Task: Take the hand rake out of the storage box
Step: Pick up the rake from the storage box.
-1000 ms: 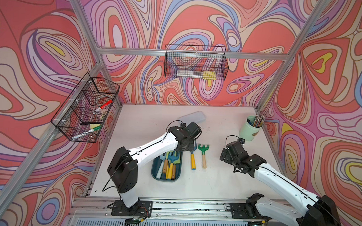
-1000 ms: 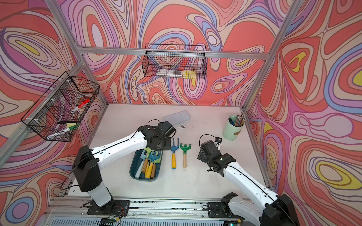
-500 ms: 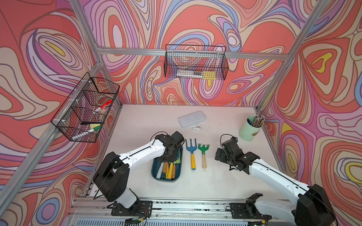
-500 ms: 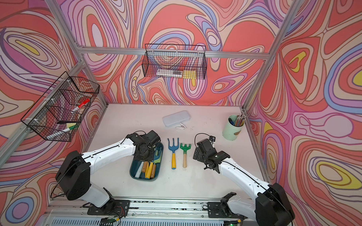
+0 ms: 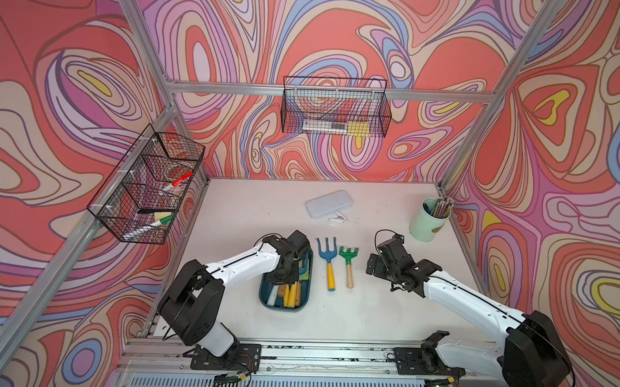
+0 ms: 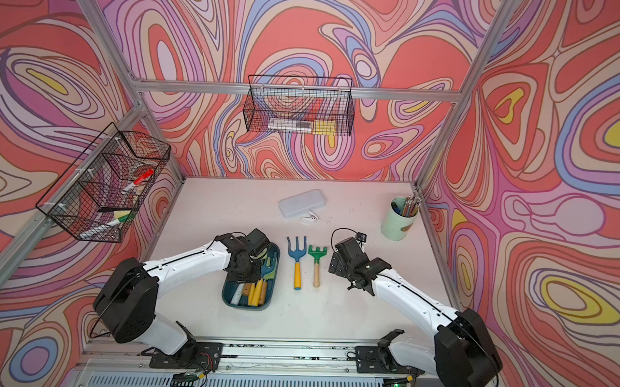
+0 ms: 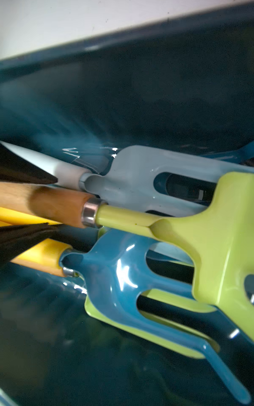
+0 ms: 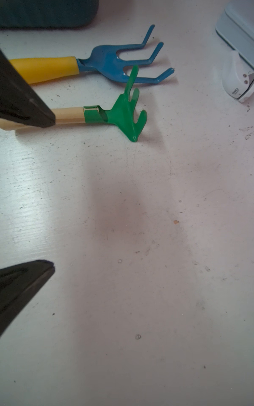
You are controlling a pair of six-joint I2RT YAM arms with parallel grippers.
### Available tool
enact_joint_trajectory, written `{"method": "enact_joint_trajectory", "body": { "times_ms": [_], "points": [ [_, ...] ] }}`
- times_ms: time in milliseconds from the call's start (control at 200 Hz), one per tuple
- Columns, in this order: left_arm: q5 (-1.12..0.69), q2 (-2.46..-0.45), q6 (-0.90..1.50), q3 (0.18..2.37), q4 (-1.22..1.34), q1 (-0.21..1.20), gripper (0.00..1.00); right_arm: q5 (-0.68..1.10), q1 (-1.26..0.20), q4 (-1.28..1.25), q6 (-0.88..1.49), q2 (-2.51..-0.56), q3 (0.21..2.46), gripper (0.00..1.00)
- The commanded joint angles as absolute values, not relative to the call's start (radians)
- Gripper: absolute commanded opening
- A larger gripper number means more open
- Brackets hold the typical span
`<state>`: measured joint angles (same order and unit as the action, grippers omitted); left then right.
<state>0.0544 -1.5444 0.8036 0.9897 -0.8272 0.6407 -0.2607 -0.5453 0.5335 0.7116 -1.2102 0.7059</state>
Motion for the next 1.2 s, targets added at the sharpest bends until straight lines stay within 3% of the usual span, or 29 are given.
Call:
{"method": "enact_joint_trajectory", "body": {
  "times_ms": [0, 341, 656, 906, 1192],
  "points": [
    [0.06, -1.508, 0.81, 0.976, -0.849, 0.638, 0.35, -0.262, -0.556, 0.524, 0.714, -1.216, 0.724, 0.96],
    [0.028, -1.523, 0.828, 0.892, -0.793, 0.638, 0.32, -0.261, -0.565, 0.528, 0.727, -1.206, 0.718, 0.96],
    [0.069, -1.477, 0.827, 0.913, -0.821, 0.638, 0.23, -0.264, -0.579, 0.544, 0.724, -1.209, 0.752, 0.96],
    [0.047, -1.399, 0.802, 0.962, -0.864, 0.638, 0.18, -0.117, -0.647, 0.468, 0.654, -1.204, 0.818, 0.96],
    [-0.18, -1.269, 0.756, 1.015, -0.789, 0.638, 0.18, 0.079, -0.706, 0.164, 0.702, -1.258, 0.87, 0.81]
  ]
}}
